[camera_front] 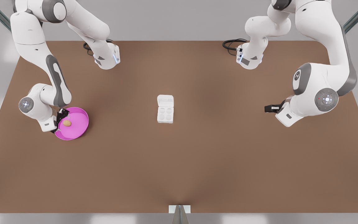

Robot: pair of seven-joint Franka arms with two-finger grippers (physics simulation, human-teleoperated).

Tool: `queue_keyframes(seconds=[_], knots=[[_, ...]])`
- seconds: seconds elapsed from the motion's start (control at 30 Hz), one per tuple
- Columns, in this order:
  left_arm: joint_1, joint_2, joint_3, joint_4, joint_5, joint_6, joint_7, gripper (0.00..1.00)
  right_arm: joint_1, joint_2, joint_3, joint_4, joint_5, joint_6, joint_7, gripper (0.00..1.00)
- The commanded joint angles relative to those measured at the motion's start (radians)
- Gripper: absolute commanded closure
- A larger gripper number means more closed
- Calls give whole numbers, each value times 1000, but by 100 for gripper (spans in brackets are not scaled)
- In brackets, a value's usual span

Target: Pack egg into the box and close the box lid

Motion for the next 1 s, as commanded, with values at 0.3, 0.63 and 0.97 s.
queue_keyframes(seconds=[0.3,0.63,0.97], knots=[[3,8,1,2,4,23,-4,0,-52,39,-1,-80,63,157,-401,0],[-5,14,-5,2,11,-4,-5,0,-55,89,-3,-71,83,161,-400,0],[6,23,-10,21,11,-24,-4,0,-69,91,-3,-64,89,149,-397,1]])
